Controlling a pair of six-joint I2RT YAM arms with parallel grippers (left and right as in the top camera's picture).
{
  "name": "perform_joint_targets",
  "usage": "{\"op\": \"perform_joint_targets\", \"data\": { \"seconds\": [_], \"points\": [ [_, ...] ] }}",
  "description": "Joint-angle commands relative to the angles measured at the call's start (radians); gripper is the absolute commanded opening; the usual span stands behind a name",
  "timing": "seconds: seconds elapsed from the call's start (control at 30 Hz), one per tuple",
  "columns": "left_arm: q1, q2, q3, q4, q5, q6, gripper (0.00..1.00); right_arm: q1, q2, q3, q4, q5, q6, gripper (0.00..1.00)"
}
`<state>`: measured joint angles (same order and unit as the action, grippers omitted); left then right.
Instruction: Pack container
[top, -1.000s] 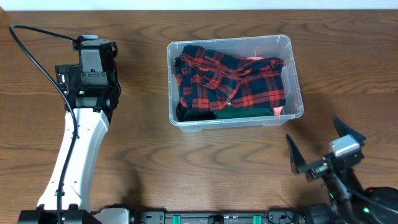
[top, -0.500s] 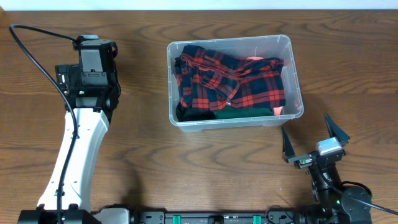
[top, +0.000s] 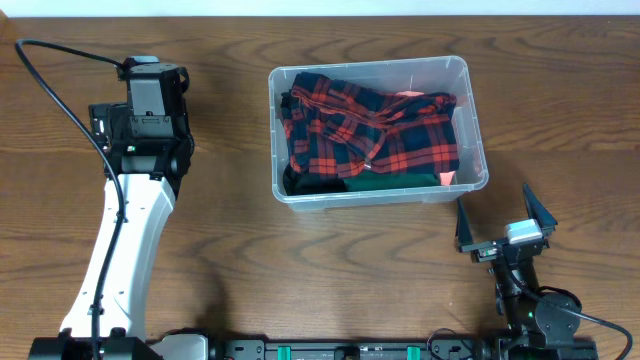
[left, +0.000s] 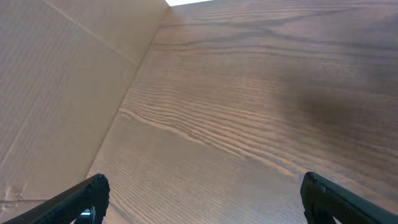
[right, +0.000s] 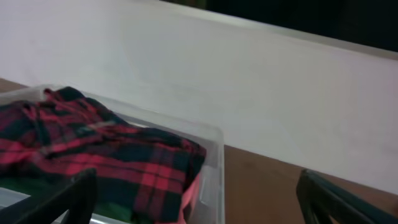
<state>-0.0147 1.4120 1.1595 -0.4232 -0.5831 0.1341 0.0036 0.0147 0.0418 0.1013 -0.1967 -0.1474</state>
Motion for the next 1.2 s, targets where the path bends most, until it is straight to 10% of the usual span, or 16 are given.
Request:
{"op": "perform_joint_targets", "data": {
  "seconds": [0.0, 1.17],
  "points": [
    [0.003, 0.006, 0.018, -0.003, -0.009, -0.001, 0.98, -0.024, -0.009, -0.020, 0.003, 0.006, -0.008, 0.99],
    [0.003, 0.006, 0.018, -0.003, -0.009, -0.001, 0.98, -0.040, -0.009, -0.036, -0.159, 0.013, -0.078, 0.99]
  ]
}}
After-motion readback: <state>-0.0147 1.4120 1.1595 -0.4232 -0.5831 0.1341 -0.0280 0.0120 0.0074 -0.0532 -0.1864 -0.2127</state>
